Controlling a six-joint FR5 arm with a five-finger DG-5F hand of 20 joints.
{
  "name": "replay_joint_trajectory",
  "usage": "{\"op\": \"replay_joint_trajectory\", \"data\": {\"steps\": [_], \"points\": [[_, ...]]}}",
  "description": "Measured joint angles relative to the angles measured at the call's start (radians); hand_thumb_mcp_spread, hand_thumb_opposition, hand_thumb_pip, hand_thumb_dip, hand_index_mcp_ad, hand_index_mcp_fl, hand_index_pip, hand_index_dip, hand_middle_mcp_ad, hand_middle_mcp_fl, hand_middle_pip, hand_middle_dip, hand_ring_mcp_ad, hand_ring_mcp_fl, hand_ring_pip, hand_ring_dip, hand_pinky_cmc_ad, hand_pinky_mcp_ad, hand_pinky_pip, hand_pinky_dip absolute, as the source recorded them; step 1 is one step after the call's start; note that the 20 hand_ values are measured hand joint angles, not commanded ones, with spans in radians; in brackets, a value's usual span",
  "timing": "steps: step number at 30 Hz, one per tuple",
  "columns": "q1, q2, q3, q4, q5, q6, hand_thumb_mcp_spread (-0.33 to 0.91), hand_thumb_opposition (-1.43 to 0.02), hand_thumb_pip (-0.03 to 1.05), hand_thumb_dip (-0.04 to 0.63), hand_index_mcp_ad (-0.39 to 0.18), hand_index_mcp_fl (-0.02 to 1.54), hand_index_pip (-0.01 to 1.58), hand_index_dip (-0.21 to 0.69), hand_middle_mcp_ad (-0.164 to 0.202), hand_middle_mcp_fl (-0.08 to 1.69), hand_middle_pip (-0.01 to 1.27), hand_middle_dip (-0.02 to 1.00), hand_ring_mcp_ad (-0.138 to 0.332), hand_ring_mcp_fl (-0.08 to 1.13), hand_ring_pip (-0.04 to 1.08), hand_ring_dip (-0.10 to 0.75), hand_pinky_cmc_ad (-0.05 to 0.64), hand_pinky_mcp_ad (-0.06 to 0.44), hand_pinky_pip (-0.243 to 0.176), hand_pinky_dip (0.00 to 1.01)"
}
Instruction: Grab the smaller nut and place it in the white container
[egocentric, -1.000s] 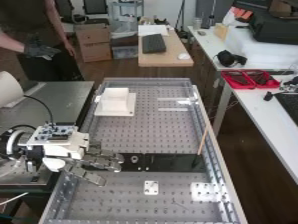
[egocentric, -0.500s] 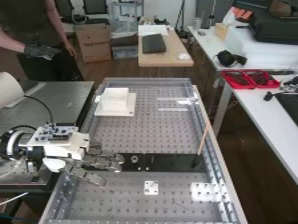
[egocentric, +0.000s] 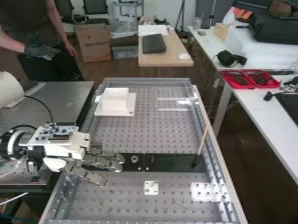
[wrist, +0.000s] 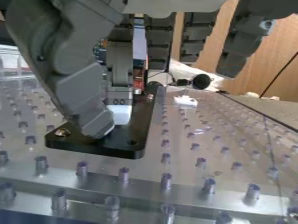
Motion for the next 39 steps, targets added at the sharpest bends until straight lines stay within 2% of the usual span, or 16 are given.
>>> {"op": "replay_joint_trajectory", "data": {"steps": [39], "points": [[0.012,0.023,0.012,-0.028,-0.008,-0.003,0.39,-0.88,0.75,0.222,-0.138,0.25,1.54,0.072,0.051,0.06,0.13,0.23,0.115,0.0,0.1,0.122,0.321,0.281,0.038,0.18]]}}
